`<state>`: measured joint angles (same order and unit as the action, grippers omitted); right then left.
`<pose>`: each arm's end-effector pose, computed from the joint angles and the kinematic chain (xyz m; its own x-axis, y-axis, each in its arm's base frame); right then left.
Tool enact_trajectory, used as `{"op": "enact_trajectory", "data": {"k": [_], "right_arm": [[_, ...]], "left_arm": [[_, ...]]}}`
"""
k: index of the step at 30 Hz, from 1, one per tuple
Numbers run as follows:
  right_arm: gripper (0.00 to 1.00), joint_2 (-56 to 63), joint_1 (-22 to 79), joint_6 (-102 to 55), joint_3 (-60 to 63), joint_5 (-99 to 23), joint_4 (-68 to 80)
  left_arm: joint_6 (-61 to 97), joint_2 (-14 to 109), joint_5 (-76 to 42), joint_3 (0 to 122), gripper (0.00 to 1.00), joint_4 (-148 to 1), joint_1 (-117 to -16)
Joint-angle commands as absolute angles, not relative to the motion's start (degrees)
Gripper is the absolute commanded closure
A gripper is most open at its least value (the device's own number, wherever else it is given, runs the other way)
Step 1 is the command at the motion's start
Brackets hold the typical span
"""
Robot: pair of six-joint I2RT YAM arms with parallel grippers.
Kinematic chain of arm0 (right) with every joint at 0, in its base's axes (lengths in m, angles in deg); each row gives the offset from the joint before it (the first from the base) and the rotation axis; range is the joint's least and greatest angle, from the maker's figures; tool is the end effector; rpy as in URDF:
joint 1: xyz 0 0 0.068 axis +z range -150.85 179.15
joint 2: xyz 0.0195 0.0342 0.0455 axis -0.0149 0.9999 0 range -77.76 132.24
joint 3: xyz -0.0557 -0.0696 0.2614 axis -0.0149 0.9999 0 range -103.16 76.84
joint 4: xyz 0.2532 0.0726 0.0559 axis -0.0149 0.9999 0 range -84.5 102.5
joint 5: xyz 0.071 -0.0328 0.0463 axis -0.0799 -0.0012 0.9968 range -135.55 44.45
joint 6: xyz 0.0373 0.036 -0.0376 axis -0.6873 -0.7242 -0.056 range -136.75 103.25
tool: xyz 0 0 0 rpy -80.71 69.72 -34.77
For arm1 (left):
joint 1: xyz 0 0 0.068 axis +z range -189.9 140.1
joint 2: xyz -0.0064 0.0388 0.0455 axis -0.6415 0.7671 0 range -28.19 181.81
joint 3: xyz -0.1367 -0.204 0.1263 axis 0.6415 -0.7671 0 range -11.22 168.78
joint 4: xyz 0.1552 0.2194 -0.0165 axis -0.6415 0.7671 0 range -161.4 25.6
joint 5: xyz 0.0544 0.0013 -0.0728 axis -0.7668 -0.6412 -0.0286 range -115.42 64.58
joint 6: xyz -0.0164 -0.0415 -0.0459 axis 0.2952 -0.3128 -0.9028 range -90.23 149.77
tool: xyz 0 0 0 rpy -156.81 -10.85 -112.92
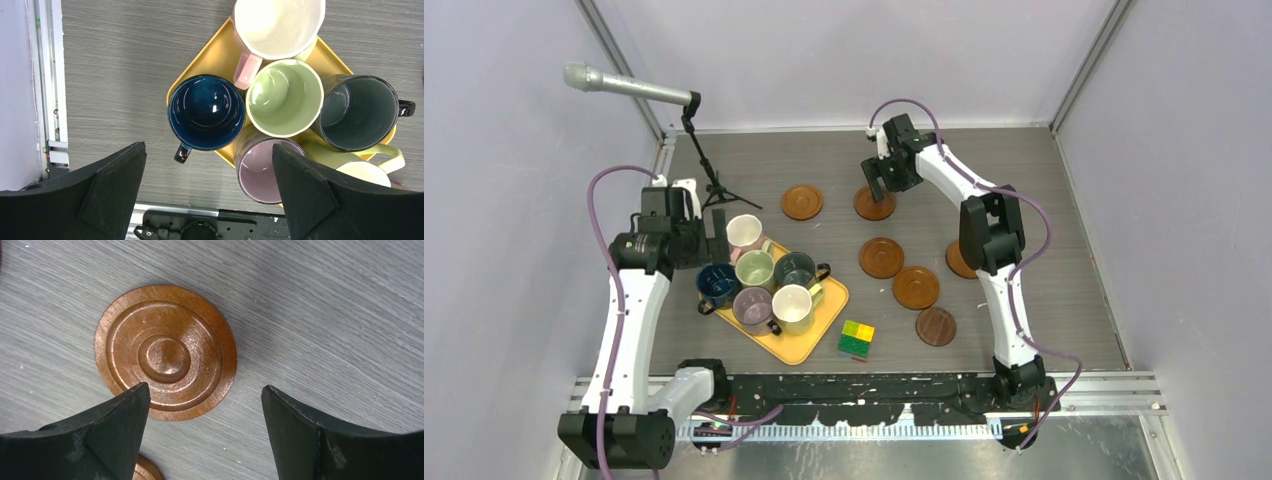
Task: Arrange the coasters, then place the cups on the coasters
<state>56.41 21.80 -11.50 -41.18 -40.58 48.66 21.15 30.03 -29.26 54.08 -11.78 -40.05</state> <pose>0.4868 0.2080 0.1864 -0.7513 -0.4125 -0.5152 -0.4956 0.8681 0.0276 0.1982 0.0027 0.3336 -0.7789 -0.1477 -0.6095 -0.1567 0.9869 -0.0388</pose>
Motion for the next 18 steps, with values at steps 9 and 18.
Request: {"op": "enact_trajectory", "data": {"k": [9, 18], "right_arm": [[0.18, 60.83, 21.57, -10.91, -44.96, -42.83, 48.83], [0.31, 62.43, 14.81, -11.83, -44.57, -44.15, 50.91]], "left_arm": [[25.43, 31.30, -25.69, 55.61, 0.00, -13.13, -40.21], [27.48, 34.32, -24.11, 57.33, 0.00, -12.42, -40.18]]}}
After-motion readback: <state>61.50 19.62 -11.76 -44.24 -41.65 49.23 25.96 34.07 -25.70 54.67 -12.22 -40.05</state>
